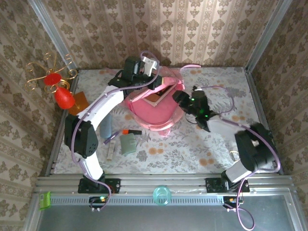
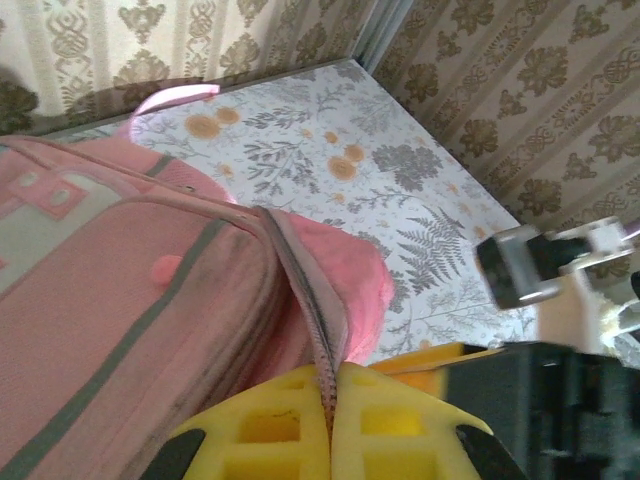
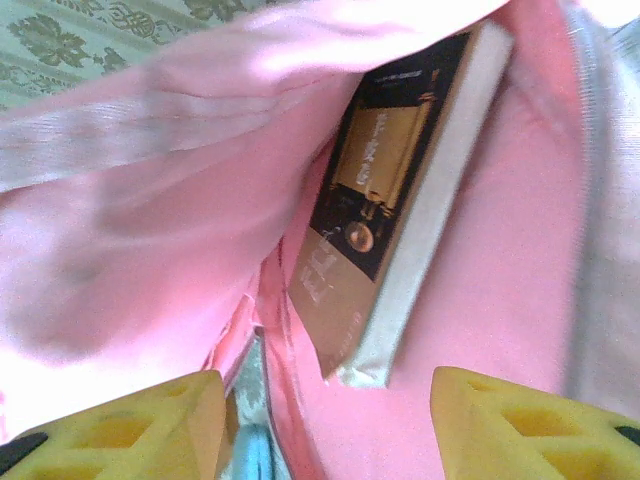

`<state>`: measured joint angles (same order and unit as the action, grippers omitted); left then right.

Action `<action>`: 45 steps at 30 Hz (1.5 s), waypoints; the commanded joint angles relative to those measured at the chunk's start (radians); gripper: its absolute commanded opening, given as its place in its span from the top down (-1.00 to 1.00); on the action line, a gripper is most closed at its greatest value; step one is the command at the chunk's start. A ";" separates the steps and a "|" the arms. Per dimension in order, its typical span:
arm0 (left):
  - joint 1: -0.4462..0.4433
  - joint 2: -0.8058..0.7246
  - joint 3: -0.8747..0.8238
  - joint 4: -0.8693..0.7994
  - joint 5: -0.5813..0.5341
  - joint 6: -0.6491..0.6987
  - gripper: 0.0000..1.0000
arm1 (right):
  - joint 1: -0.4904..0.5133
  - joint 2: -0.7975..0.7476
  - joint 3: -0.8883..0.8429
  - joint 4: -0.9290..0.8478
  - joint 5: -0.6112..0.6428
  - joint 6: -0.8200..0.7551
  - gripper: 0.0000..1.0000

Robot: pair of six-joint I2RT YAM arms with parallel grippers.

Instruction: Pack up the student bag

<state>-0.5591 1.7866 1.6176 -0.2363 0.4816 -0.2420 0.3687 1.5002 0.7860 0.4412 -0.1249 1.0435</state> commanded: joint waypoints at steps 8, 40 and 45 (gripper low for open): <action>-0.202 0.162 0.166 0.185 -0.133 -0.132 1.00 | -0.308 -0.535 -0.128 -0.631 0.044 -0.402 -0.23; 0.135 0.186 -0.244 0.063 -0.109 -0.111 -0.25 | -0.099 0.061 0.118 -0.541 -0.059 -0.493 0.01; 0.063 0.122 -0.400 0.144 -0.107 -0.150 -0.23 | -0.191 0.138 0.192 -0.575 -0.016 -0.525 0.04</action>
<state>-0.4431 1.9408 1.2884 -0.0738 0.3443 -0.3492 0.2115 1.5993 0.9257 -0.0963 -0.2066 0.5632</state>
